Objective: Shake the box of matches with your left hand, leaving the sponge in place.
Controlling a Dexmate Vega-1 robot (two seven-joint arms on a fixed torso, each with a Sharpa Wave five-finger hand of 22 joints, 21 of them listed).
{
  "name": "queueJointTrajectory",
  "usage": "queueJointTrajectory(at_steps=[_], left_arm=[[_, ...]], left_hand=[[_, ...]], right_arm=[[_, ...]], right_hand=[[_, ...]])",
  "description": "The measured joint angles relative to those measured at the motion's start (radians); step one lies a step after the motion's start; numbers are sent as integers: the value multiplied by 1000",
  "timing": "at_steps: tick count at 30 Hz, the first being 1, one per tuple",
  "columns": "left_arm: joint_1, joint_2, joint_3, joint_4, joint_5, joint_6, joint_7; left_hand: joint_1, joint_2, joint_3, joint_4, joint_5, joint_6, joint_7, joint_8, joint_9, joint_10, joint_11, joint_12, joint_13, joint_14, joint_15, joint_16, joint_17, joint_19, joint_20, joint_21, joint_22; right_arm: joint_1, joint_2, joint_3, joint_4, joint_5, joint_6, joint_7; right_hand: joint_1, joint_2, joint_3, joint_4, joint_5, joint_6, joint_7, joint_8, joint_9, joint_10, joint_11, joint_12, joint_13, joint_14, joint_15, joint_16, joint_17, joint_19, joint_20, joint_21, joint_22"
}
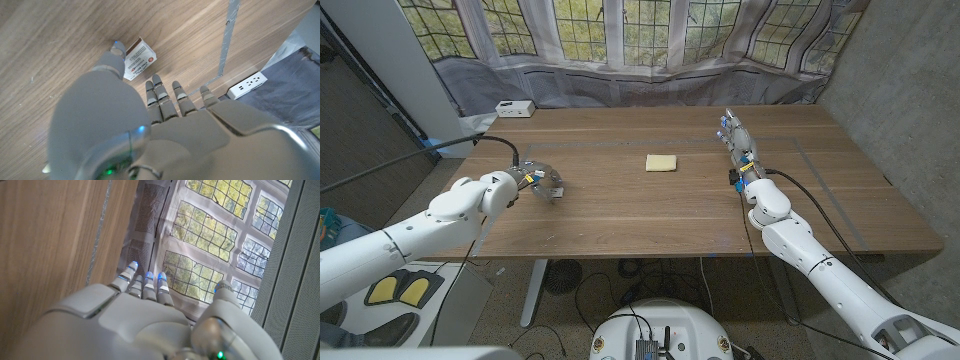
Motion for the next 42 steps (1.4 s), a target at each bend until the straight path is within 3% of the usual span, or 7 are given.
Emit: queueJointTrajectory(at_steps=[12, 22, 32, 36, 42], left_arm=[[-14, -19, 16, 32, -14, -9, 10], [-20, -37, 24, 51, -36, -14, 18], [-21, -37, 31, 45, -45, 13, 12], [-20, -33, 33, 38, -49, 25, 9], [-19, -33, 35, 34, -55, 41, 7]], left_hand=[[4, 4, -3, -3, -8, 47, -1, 0, 0, 40, -8, 7, 0, 26, -1, 7, 0, 26, 0, 0, 0], [49, 27, -11, -11, -29, 277, -13, 39, -6, 254, -21, 43, -10, 136, -3, 18, 0, 116, -1, 7, 0], [56, 34, -11, -11, -33, 322, -28, 39, -5, 316, -26, 47, -10, 174, -4, 18, 2, 147, 0, 7, 0], [83, 41, -14, -14, -33, 354, -39, 39, -4, 352, -13, 48, -10, 208, -6, 26, 3, 170, 2, 7, 0], [116, 51, -14, -16, -39, 423, -32, 47, -4, 415, -10, 47, -10, 253, -8, 26, 3, 203, -1, 7, 0]], right_arm=[[1, 2, -4, 3, 2, -13, 0], [4, 3, -8, 4, 2, -21, -3], [11, 7, -12, 8, 2, -25, -3], [14, 8, -15, 11, 2, -32, -2], [17, 10, -17, 14, 4, -35, 1]], right_hand=[[0, 0, 0, 0, 0, 0, 0, 0, 0, 0, 0, 0, 0, 0, 8, 0, 0, 0, 0, 0, 0], [0, 0, 0, 0, 0, 0, 0, 0, 0, 0, 0, 0, 0, 0, 8, 0, 0, -2, 9, 0, 0], [0, 0, 0, 0, 0, 5, -5, 0, 0, 0, 0, 0, 5, 0, 7, 0, 0, -2, 9, 0, 0], [0, 0, 0, 0, 0, 5, -5, 0, 0, 0, 0, 0, 5, 0, 7, 0, 0, -6, 13, 0, 0], [0, 0, 0, 0, 0, 5, -5, 0, 0, 0, 0, 0, 5, -4, 11, 0, 0, -7, 14, 0, 0]])
